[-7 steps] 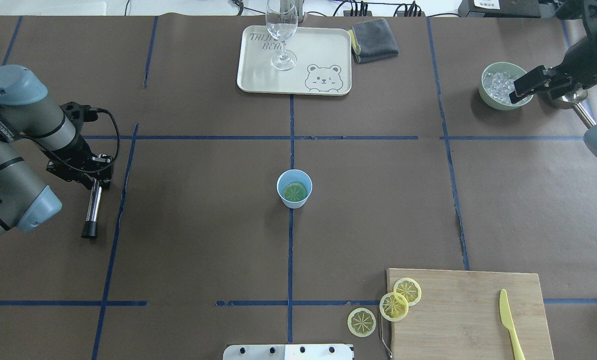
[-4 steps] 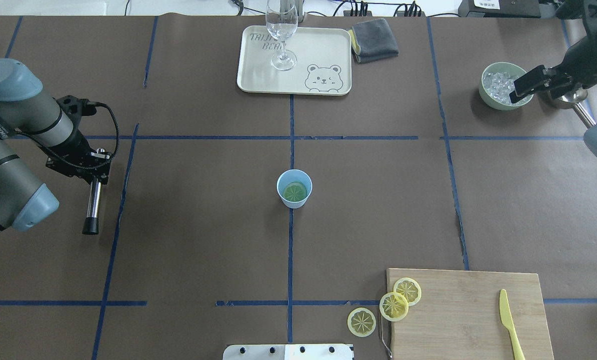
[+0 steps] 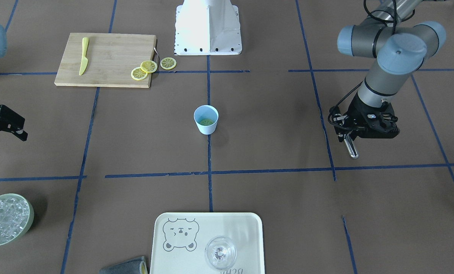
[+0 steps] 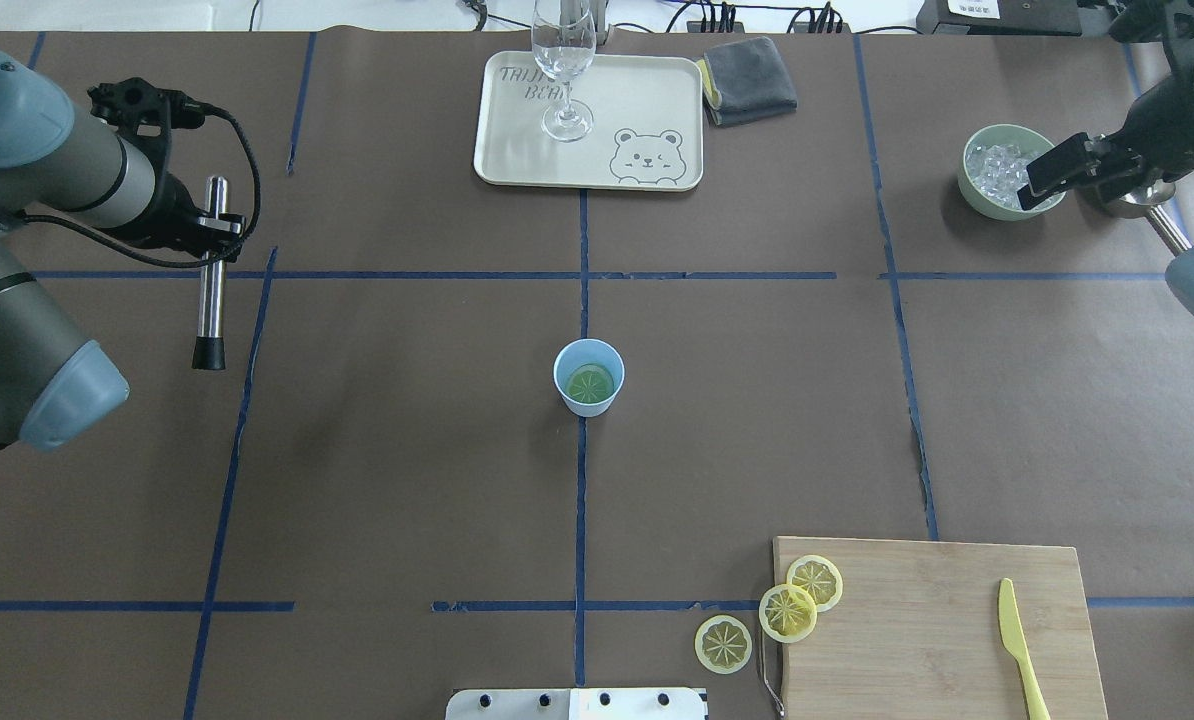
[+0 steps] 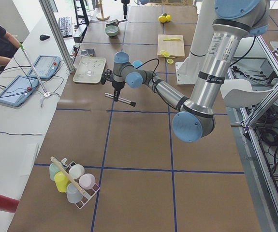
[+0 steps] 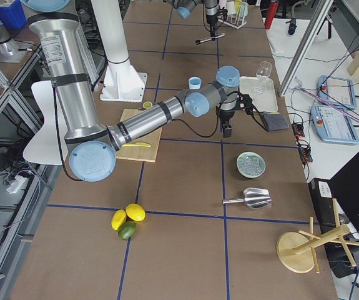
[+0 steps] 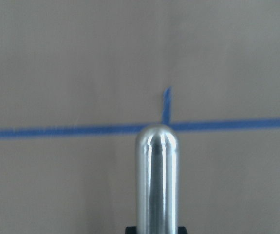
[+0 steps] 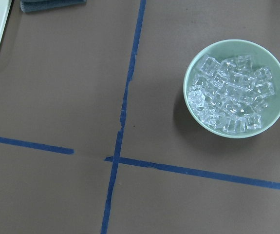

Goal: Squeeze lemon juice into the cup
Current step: 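Lift the steel rod with the left gripper and carry it over the blue cup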

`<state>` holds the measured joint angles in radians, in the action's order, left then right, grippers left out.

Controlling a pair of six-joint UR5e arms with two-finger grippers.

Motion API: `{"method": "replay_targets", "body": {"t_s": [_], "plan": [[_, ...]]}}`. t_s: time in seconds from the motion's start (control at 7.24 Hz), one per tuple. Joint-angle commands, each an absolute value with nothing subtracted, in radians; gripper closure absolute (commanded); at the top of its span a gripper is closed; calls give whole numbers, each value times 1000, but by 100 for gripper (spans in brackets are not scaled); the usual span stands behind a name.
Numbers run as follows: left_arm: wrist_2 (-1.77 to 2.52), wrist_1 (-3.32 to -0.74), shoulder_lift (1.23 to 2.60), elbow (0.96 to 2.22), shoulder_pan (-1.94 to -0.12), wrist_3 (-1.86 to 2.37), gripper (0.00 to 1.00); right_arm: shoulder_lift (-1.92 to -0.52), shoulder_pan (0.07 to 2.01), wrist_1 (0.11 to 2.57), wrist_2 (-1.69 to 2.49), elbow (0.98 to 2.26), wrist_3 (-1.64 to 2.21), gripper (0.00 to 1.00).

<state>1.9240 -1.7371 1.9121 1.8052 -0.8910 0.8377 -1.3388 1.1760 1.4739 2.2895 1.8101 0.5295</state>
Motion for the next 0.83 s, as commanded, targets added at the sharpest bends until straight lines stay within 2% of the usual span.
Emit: {"method": "replay_targets", "body": {"t_s": [0.0,0.14,0.41,0.69], "plan": [[1830,-1755,1985,1917,-884,830,100,-1339,1177,1474,2299,1810,531,0],[1745,-1800,2003,1966,-841,813,100,-1341,1177,1474,2299,1809,531,0],[1749,-1809,2122,1961,-825,816,100,-1341,1177,1474,2301,1810,531,0],[1712,-2005,2108,1971,-807,985,100,-1342,1177,1476,2312,1815,532,0]]}}
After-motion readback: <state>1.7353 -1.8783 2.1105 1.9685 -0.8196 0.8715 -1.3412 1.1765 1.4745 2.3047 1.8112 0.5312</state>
